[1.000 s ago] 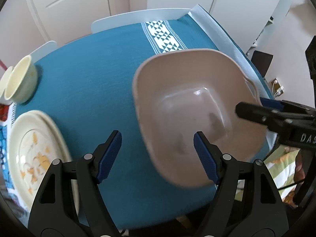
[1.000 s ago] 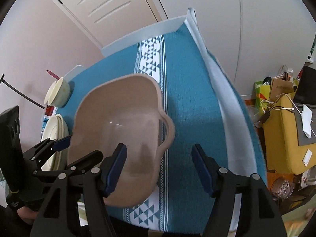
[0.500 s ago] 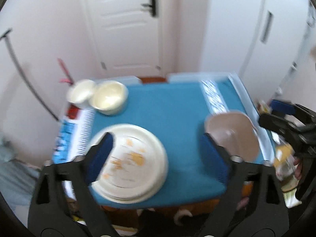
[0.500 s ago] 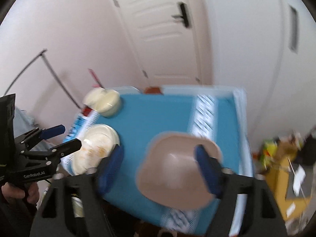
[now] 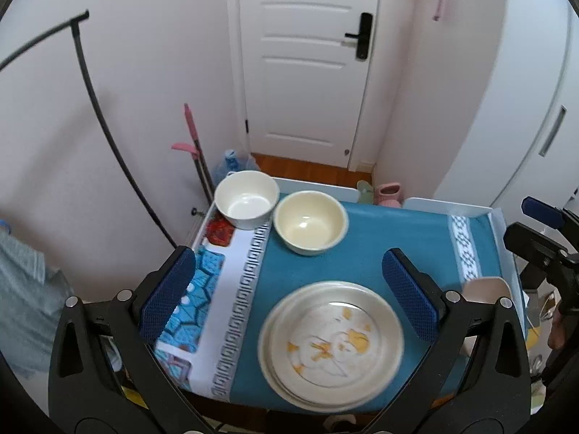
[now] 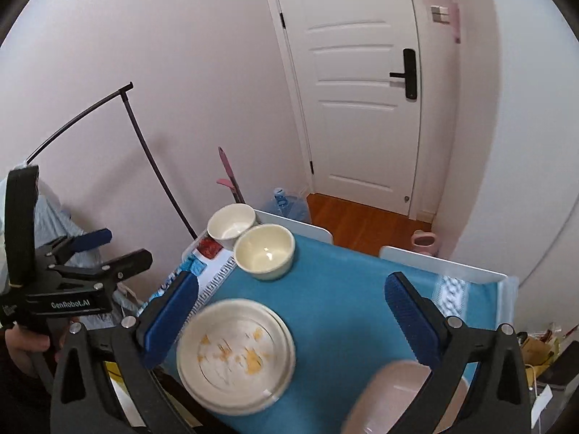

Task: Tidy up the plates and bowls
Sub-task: 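Grasp the rim of the large cream bowl with the right gripper, then carry the cream bowl and lower it into the pink-beige basin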

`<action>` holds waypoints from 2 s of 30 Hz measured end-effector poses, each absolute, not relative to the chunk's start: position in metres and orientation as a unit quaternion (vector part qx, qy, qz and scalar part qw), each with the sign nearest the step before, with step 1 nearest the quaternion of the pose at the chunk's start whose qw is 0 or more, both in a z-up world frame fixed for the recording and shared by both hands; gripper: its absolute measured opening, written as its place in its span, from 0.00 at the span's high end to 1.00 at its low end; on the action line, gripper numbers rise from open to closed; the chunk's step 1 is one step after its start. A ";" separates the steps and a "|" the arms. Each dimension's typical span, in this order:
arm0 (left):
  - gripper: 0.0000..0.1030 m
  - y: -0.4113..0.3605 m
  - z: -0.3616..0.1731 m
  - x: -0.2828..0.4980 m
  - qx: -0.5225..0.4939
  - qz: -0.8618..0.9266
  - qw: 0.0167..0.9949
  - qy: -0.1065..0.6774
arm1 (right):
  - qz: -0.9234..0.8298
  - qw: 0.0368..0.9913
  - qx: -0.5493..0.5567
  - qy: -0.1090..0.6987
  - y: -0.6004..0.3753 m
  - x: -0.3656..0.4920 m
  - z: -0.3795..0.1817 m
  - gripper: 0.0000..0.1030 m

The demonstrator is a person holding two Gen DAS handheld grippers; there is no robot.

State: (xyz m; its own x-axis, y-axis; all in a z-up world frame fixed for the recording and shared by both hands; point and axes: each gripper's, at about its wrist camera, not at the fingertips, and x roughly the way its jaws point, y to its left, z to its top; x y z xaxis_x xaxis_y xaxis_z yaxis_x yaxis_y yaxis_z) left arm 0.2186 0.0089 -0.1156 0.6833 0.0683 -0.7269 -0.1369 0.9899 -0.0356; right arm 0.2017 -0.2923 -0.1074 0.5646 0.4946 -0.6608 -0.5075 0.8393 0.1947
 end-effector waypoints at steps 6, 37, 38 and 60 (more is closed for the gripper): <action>0.00 0.061 -0.152 0.273 -0.060 0.063 0.893 0.441 | 0.252 0.859 0.011 0.446 -0.239 0.259 -0.136 0.00; 0.86 0.054 -0.319 0.408 -0.135 -0.031 0.789 0.599 | 0.263 0.726 0.034 0.634 -0.164 0.377 -0.315 0.83; 0.86 0.051 -0.319 0.409 -0.131 -0.029 0.789 0.600 | 0.260 0.729 0.024 0.633 -0.161 0.377 -0.314 0.83; 0.87 0.021 -0.252 0.402 -0.092 -0.076 0.810 0.574 | 0.208 0.773 0.021 0.599 -0.198 0.351 -0.250 0.87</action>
